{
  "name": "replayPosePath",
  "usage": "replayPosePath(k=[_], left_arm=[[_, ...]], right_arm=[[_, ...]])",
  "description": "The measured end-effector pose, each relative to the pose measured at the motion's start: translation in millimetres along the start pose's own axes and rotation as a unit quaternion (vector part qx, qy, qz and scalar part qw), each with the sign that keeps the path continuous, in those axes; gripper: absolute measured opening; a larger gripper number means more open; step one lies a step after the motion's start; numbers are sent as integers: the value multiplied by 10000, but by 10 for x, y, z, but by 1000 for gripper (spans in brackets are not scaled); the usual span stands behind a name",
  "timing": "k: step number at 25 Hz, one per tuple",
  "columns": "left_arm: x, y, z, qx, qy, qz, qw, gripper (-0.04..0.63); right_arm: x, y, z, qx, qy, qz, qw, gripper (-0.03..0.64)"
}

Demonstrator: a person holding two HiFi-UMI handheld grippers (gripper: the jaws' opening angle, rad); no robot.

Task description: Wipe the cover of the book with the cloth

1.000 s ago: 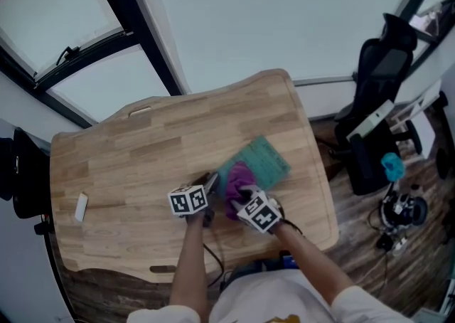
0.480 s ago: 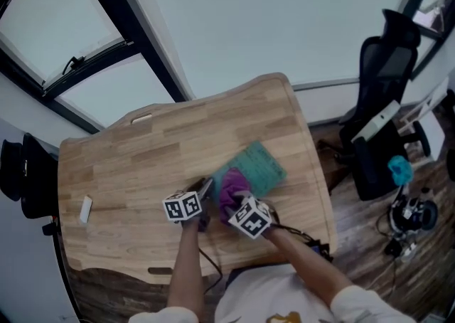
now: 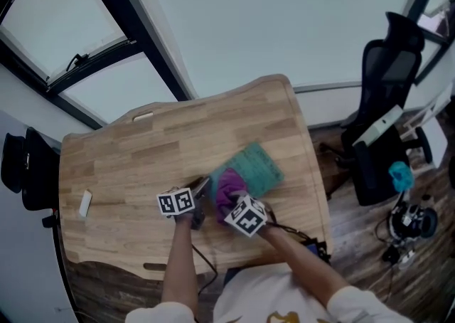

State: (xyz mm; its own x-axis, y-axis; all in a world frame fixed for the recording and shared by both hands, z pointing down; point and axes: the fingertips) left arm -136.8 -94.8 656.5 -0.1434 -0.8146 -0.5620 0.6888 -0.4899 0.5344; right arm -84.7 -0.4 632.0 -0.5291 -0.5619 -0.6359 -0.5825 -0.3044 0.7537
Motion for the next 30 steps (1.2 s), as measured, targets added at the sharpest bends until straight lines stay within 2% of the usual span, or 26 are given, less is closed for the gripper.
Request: replayPosePath(k=[10, 19, 30], left_arm=[[-2, 3, -15, 36, 67, -43, 10000, 147], [-60, -2, 75, 138, 24, -53, 9999, 147], [-3, -4, 2, 98, 100, -82, 9999, 147]], right_arm=[[51, 8, 21, 349, 241, -10, 9991, 77], [-6, -17, -28, 250, 141, 105, 9995, 77], [-25, -112, -312, 121, 406, -50, 9991, 77]])
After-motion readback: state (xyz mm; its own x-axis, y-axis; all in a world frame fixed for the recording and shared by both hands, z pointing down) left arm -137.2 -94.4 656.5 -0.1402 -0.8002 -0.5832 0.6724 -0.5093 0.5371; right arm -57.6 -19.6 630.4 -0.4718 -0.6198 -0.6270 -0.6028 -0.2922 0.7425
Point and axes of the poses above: the fingertips, and each gripper's own axes: y forward along the fingers, z to its left, x out of its top, and after that the axes turned 5 degrees about -x, right-handed
